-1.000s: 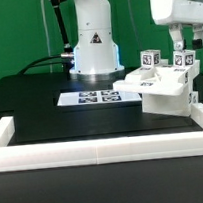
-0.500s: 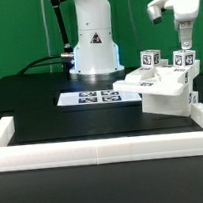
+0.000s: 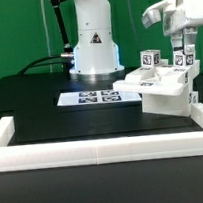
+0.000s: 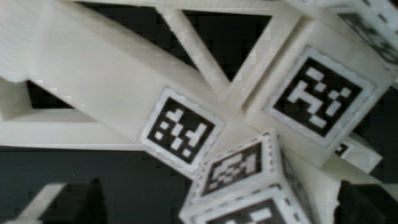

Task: Assemble chair

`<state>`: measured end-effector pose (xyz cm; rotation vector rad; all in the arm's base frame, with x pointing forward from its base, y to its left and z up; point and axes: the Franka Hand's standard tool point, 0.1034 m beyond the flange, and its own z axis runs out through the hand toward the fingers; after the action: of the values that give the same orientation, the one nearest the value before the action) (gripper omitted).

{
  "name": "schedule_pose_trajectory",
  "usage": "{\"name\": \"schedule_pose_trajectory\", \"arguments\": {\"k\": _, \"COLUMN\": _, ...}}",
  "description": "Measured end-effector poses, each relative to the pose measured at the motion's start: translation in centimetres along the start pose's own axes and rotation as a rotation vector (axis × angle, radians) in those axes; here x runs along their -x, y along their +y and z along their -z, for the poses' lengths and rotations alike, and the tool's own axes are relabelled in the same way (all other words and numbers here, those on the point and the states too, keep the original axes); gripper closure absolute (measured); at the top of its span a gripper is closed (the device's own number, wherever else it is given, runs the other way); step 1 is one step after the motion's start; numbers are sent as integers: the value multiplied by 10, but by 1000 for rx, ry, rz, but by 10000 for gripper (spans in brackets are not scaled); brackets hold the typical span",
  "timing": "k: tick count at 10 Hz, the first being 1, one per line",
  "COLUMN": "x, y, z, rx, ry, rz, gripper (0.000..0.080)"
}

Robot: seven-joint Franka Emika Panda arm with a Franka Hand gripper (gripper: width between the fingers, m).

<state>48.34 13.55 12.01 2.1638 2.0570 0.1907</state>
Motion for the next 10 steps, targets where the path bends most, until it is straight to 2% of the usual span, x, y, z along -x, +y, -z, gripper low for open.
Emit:
{"name": "schedule_pose_trajectory", "arguments": {"k": 2, "x": 1, "y": 0, "z": 0, "rx": 0, "ry": -1, "rz": -8, "gripper": 150}}
{"name": "schedule_pose_trajectory", "arguments": {"k": 4, "x": 2, "y": 0, "z": 0, "rx": 0, "ry": -1, "rz": -10, "gripper": 403}}
{"name": "schedule_pose_trajectory", "arguments": {"k": 5, "x": 2, "y": 1, "z": 0, "rx": 1, "ry": 0, "rz": -11, "gripper": 403}}
{"name": "schedule_pose_trajectory", "arguments": {"k": 6, "x": 2, "y": 1, "z": 0, "rx": 1, "ry": 0, "rz": -11, "gripper": 510}}
{"name": "schedule_pose_trajectory", "arguments": {"k": 10, "x": 2, "y": 1, "z": 1, "rx": 2, "ry": 0, "rz": -52, "gripper": 510}}
